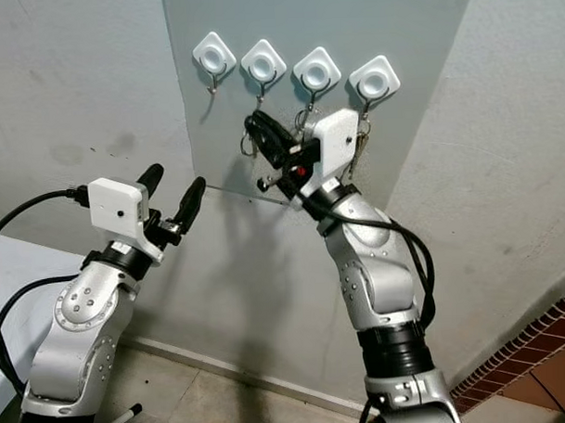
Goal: Hang keys on a hook
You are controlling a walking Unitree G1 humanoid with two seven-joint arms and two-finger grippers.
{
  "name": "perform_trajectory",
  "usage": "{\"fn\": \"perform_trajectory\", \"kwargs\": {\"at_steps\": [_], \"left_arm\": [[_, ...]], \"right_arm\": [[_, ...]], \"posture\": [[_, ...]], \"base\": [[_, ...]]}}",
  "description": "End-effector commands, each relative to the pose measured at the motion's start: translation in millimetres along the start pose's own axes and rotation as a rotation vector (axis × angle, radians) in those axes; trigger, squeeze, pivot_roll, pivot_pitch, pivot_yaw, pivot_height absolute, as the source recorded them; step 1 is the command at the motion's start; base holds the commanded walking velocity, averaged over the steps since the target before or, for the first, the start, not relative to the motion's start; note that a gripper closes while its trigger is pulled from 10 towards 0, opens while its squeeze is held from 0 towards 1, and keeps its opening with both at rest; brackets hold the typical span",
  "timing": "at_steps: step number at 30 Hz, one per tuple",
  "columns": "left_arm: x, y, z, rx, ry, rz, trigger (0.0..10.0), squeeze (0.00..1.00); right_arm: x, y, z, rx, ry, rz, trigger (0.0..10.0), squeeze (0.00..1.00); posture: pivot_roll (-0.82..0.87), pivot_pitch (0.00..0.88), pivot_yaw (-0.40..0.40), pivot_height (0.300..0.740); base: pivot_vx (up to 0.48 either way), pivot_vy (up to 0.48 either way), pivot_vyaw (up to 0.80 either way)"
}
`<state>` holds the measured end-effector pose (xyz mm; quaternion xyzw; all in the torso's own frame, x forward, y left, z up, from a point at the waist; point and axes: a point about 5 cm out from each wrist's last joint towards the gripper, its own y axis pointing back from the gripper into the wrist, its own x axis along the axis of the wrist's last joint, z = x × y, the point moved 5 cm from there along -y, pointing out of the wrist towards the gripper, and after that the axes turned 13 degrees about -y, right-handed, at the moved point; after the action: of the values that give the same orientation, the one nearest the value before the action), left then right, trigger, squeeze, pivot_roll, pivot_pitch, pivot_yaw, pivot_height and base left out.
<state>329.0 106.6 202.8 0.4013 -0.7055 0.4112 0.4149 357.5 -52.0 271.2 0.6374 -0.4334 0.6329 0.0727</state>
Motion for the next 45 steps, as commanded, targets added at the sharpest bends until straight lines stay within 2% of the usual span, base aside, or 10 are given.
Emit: {"fn": "perform_trajectory", "kwargs": {"at_steps": [1, 16, 33, 39, 45], "left_arm": [[11.3, -3.2, 3.6, -0.019, -0.008, 0.03, 10.0, 0.0], [16.6, -3.1, 17.5, -0.07, 0.019, 0.039, 10.0, 0.0], [17.1, -3.9, 20.8, -0.074, 0.024, 0.037, 10.0, 0.0], [16.6, -2.7, 20.9, -0.069, 0.028, 0.033, 10.0, 0.0], [15.6, -1.1, 19.6, -0.063, 0.035, 0.027, 10.0, 0.0]], "right_arm": [[10.6, -4.5, -2.7, 0.013, -0.006, 0.03, 10.0, 0.0], [21.1, -17.5, -4.7, 0.043, -0.035, 0.065, 10.0, 0.0], [36.7, -31.2, 4.0, 0.046, -0.058, 0.123, 10.0, 0.0], [39.2, -27.0, 12.5, 0.025, -0.051, 0.128, 10.0, 0.0], [46.1, -14.5, 26.1, -0.015, -0.029, 0.137, 10.0, 0.0]], "posture": [[-0.07, 0.034, -0.044, 0.74], [-0.06, 0.034, -0.049, 0.74], [-0.05, 0.016, -0.057, 0.74], [-0.05, 0.016, -0.061, 0.74], [-0.05, 0.024, -0.057, 0.74]], "base": [[0.0, 0.0, 0.0], [0.0, 0.0, 0.0], [0.0, 0.0, 0.0], [0.0, 0.0, 0.0], [0.0, 0.0, 0.0]]}}
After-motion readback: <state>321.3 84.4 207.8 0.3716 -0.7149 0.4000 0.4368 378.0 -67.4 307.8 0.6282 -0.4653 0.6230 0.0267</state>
